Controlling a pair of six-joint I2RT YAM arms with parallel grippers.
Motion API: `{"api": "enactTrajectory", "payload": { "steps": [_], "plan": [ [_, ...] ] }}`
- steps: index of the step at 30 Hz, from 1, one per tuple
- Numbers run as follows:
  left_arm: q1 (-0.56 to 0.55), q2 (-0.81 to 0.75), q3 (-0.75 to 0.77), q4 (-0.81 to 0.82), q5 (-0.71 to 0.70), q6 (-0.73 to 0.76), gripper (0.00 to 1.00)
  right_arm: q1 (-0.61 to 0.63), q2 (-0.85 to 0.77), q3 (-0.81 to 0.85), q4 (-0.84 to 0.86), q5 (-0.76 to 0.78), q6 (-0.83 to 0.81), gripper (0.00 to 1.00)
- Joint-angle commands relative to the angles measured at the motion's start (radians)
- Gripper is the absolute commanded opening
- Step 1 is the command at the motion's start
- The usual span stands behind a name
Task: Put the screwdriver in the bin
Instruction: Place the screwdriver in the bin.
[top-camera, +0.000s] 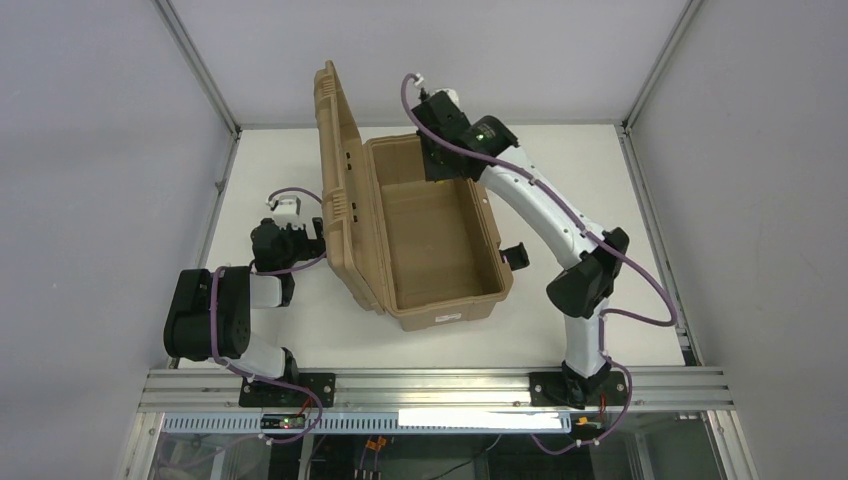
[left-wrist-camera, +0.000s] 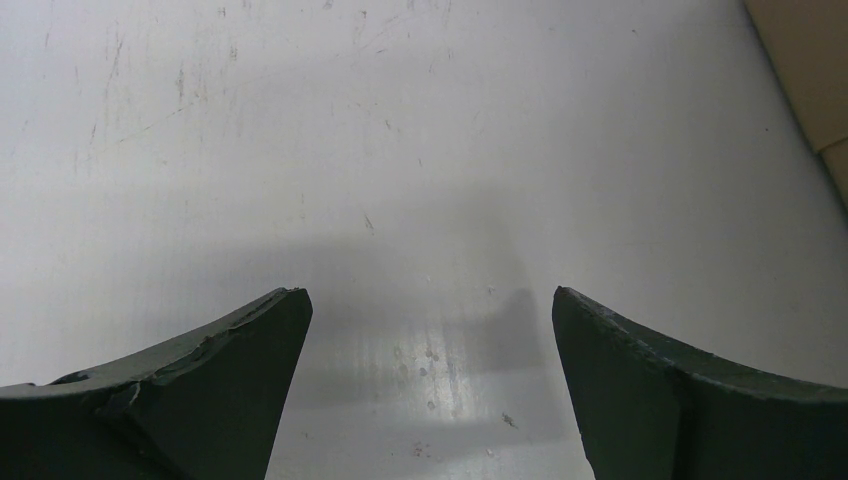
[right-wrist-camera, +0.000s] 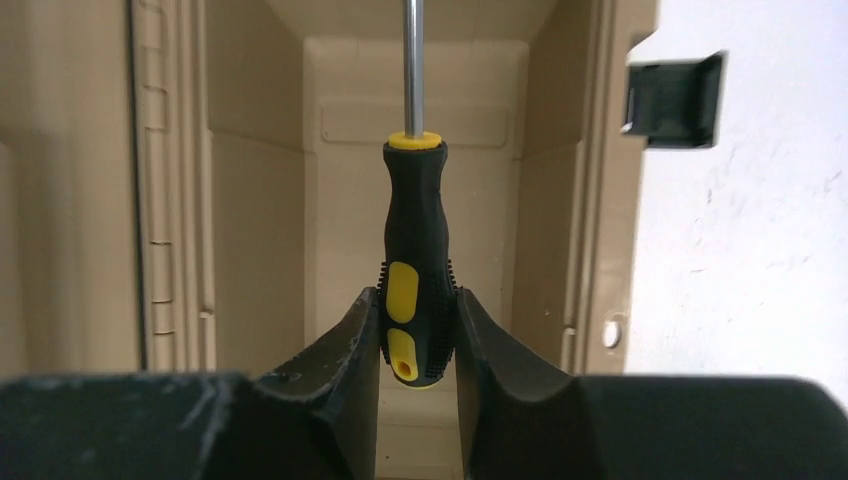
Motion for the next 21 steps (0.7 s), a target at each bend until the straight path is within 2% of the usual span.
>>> {"api": "enactTrajectory", "payload": {
  "steps": [1, 13, 21],
  "plan": [
    [0.007, 0.002, 0.011, 0.057, 0.021, 0.005, 0.99, 0.024, -0.071, -0.14, 0.141, 0.002, 0.052, 0.05],
    [0.008, 0.002, 0.01, 0.059, 0.021, 0.005, 0.99, 0.053, -0.124, -0.631, 0.49, -0.036, 0.09, 0.05],
    [0.008, 0.002, 0.01, 0.059, 0.022, 0.005, 0.99, 0.053, -0.101, -0.811, 0.652, -0.09, 0.12, 0.06]
  ]
}}
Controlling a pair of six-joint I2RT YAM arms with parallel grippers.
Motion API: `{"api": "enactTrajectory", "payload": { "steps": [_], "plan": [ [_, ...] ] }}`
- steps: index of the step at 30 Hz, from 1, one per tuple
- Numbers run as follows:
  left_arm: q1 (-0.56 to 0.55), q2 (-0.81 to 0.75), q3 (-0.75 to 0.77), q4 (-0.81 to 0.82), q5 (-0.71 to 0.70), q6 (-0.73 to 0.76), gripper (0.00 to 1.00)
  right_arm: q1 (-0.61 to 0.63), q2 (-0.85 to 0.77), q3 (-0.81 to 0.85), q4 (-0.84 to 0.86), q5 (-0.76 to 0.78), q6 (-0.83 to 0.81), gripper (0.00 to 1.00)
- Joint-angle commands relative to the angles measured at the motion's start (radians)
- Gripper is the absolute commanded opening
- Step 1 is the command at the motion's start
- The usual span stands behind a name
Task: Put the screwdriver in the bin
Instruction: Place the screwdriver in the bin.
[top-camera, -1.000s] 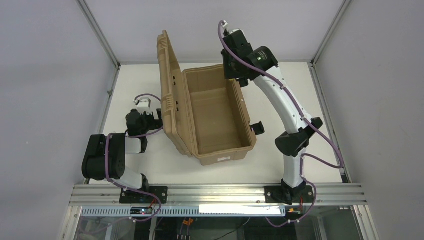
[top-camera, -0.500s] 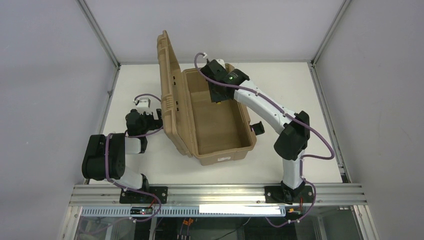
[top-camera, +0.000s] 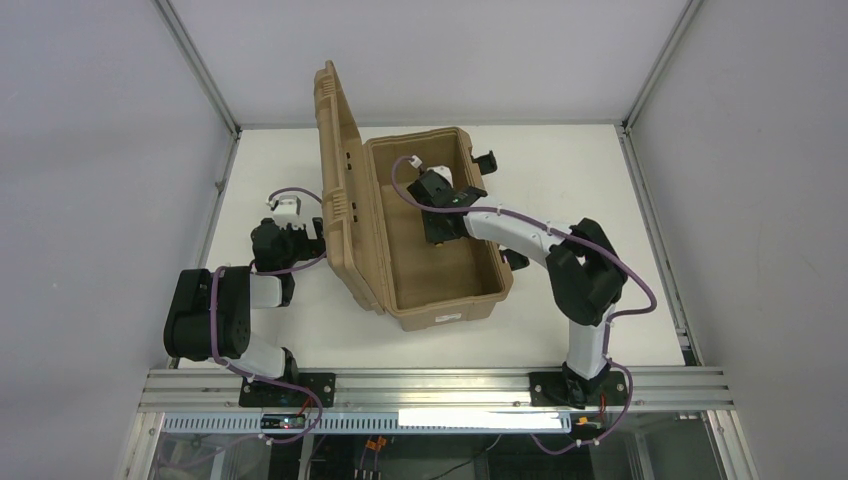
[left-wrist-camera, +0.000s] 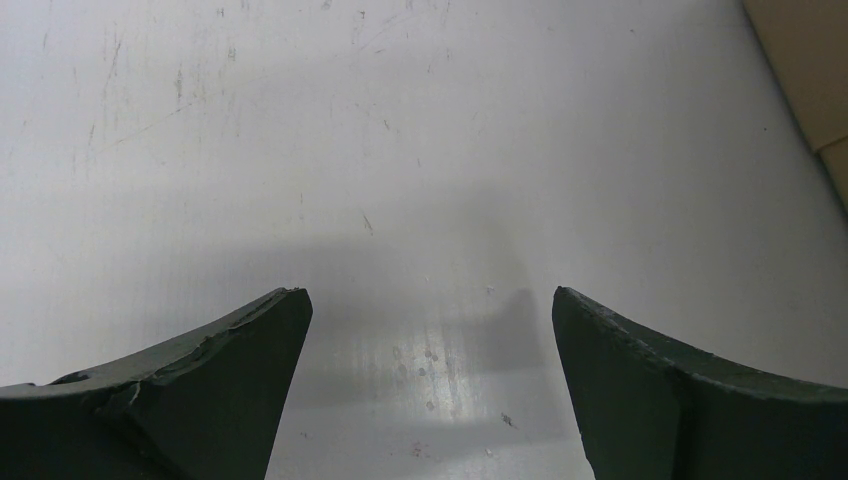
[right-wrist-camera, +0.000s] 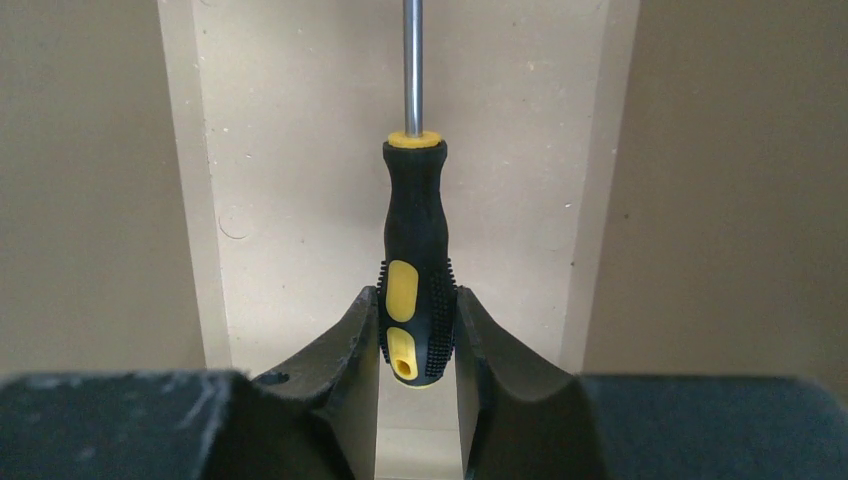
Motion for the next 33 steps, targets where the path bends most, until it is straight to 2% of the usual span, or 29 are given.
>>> {"api": "enactTrajectory", "payload": {
  "steps": [1, 5, 13, 18, 22, 26, 30, 33],
  "plan": [
    [0.008, 0.001, 0.01, 0.059, 0.019, 0.005, 0.99, 0.008, -0.031, -0.046, 0.162, -0.036, 0.039, 0.06],
    [0.007, 0.001, 0.01, 0.06, 0.02, 0.005, 0.99, 0.01, 0.005, -0.073, 0.183, -0.049, 0.046, 0.1],
    [0.008, 0.002, 0.01, 0.06, 0.019, 0.005, 0.99, 0.015, 0.038, -0.111, 0.204, -0.07, 0.063, 0.26],
    [0.008, 0.002, 0.01, 0.06, 0.02, 0.005, 0.99, 0.016, 0.042, -0.085, 0.172, -0.067, 0.055, 0.49],
    [0.008, 0.002, 0.01, 0.06, 0.019, 0.005, 0.99, 0.019, 0.045, -0.06, 0.145, -0.073, 0.047, 0.59],
    [0.007, 0.002, 0.01, 0.06, 0.02, 0.005, 0.99, 0.022, 0.025, -0.055, 0.137, -0.069, 0.035, 0.84],
    [0.007, 0.002, 0.01, 0.06, 0.019, 0.005, 0.99, 0.023, 0.009, -0.035, 0.113, -0.059, 0.032, 0.98],
    [0.007, 0.001, 0.01, 0.06, 0.019, 0.005, 0.99, 0.026, 0.01, -0.007, 0.077, -0.054, 0.028, 0.99]
  ]
}}
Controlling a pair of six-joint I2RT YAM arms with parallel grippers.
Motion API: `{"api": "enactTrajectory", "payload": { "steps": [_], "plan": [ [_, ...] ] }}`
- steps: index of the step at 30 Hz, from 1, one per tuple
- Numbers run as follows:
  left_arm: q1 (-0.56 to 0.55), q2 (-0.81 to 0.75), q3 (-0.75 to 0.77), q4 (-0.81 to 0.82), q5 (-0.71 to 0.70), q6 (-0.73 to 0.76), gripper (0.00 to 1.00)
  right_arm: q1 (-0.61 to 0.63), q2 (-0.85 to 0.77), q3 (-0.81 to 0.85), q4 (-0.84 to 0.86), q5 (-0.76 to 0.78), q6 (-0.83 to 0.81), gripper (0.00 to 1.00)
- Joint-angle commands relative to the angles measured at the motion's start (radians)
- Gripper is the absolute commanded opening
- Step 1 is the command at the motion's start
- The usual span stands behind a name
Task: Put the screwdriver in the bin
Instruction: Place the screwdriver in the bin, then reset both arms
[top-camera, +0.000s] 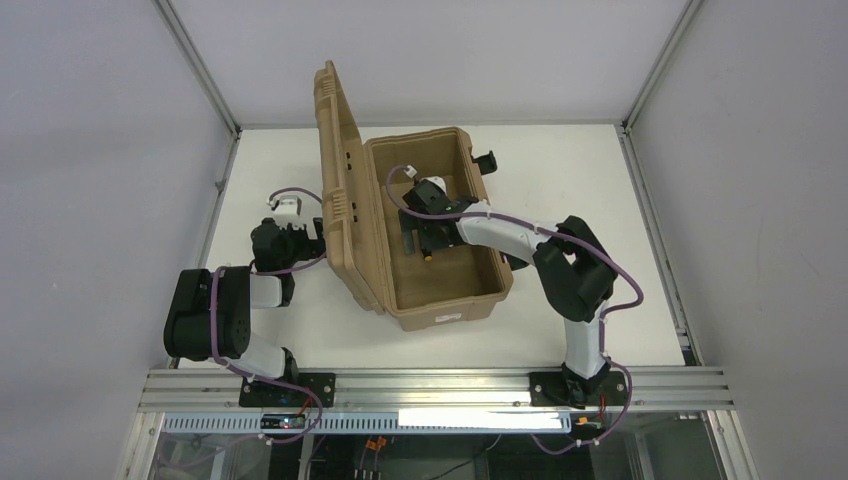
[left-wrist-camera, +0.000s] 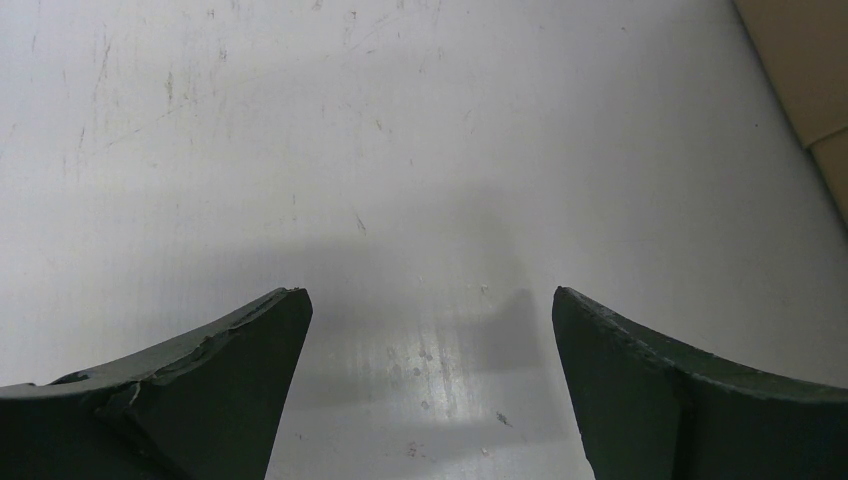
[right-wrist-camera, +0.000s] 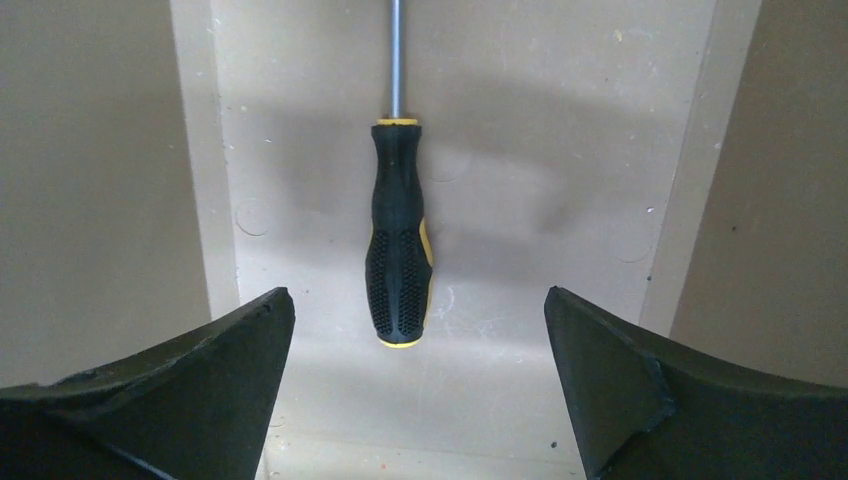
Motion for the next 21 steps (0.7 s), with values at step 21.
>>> {"api": "enactTrajectory", "payload": {
  "steps": [21],
  "plan": [
    [0.008, 0.001, 0.01, 0.058, 0.006, 0.005, 0.99, 0.017, -0.151, 0.428, -0.34, 0.141, -0.147, 0.99]
  ]
}}
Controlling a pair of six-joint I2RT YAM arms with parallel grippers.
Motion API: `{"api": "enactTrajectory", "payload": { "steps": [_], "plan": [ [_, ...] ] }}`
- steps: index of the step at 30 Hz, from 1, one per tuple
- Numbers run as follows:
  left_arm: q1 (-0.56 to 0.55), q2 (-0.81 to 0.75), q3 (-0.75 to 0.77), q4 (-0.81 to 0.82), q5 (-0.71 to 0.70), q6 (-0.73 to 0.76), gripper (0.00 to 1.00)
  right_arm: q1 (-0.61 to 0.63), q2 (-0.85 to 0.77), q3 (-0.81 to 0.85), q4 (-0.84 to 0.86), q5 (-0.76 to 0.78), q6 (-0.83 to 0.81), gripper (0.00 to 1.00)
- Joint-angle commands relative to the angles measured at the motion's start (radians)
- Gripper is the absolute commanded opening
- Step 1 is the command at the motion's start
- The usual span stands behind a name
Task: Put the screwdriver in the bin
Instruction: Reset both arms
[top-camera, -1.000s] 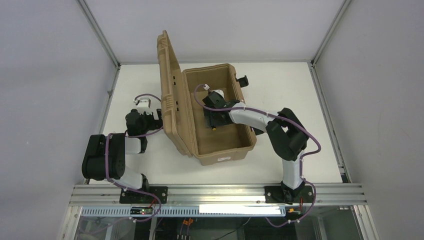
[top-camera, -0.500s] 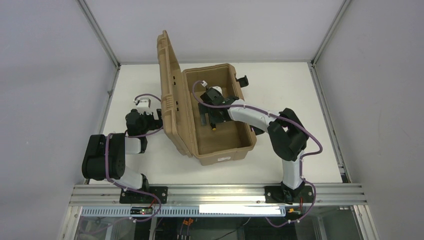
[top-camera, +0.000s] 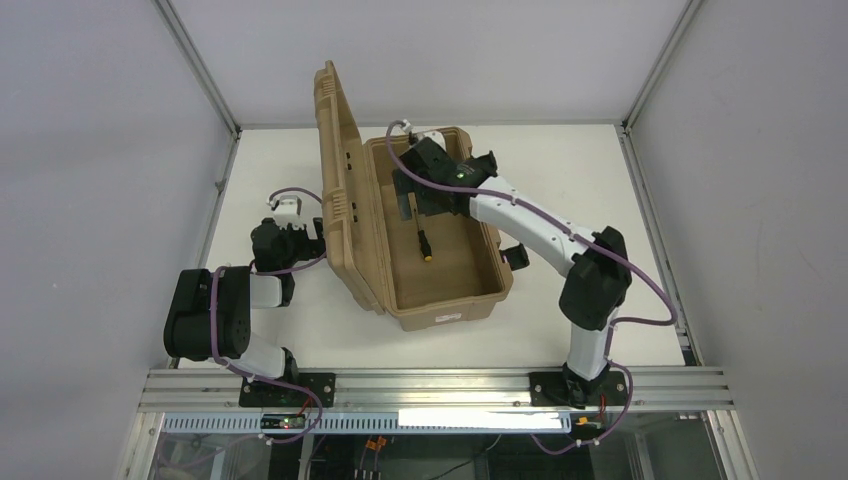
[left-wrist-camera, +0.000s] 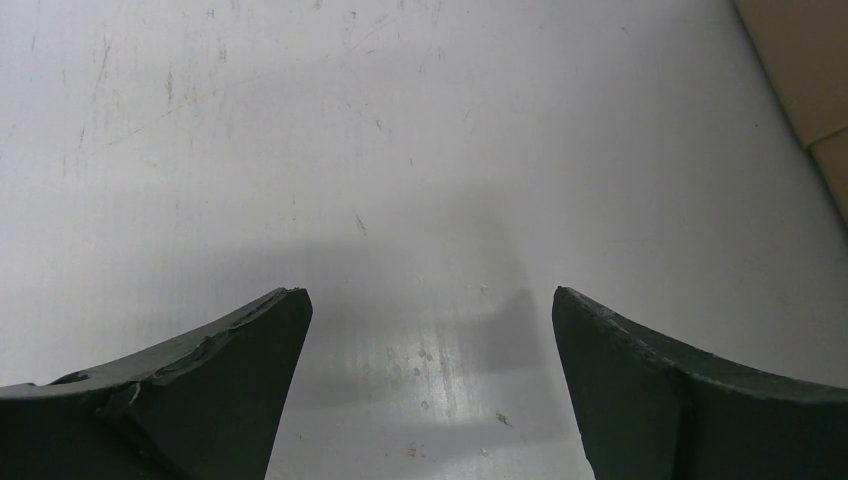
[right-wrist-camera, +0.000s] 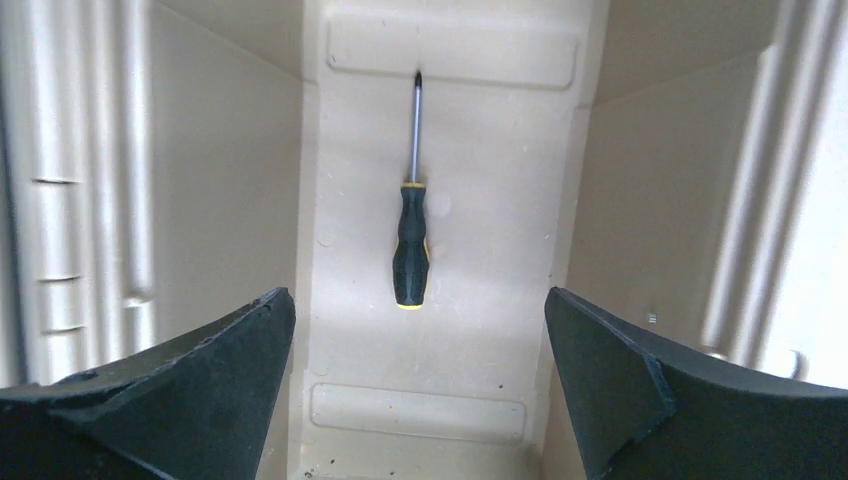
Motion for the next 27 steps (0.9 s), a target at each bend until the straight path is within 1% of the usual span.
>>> {"api": "enactTrajectory", "payload": {
  "steps": [1, 8, 18, 21, 27],
  "plan": [
    [0.007, 0.002, 0.01, 0.058, 0.006, 0.005, 0.99, 0.006, -0.081, 0.136, -0.086, 0.044, -0.08, 0.99],
    [0.007, 0.001, 0.01, 0.058, 0.006, 0.005, 0.99, 0.006, -0.058, 0.316, -0.185, 0.05, -0.144, 0.99],
    [0.008, 0.001, 0.01, 0.058, 0.006, 0.005, 0.99, 0.003, -0.012, 0.489, -0.261, 0.04, -0.2, 0.98],
    [0.008, 0.002, 0.01, 0.058, 0.006, 0.005, 0.99, -0.01, -0.015, 0.502, -0.267, 0.032, -0.206, 0.98],
    [0.007, 0.002, 0.01, 0.058, 0.006, 0.005, 0.99, -0.087, -0.054, 0.463, -0.256, -0.013, -0.217, 0.98]
  ]
}}
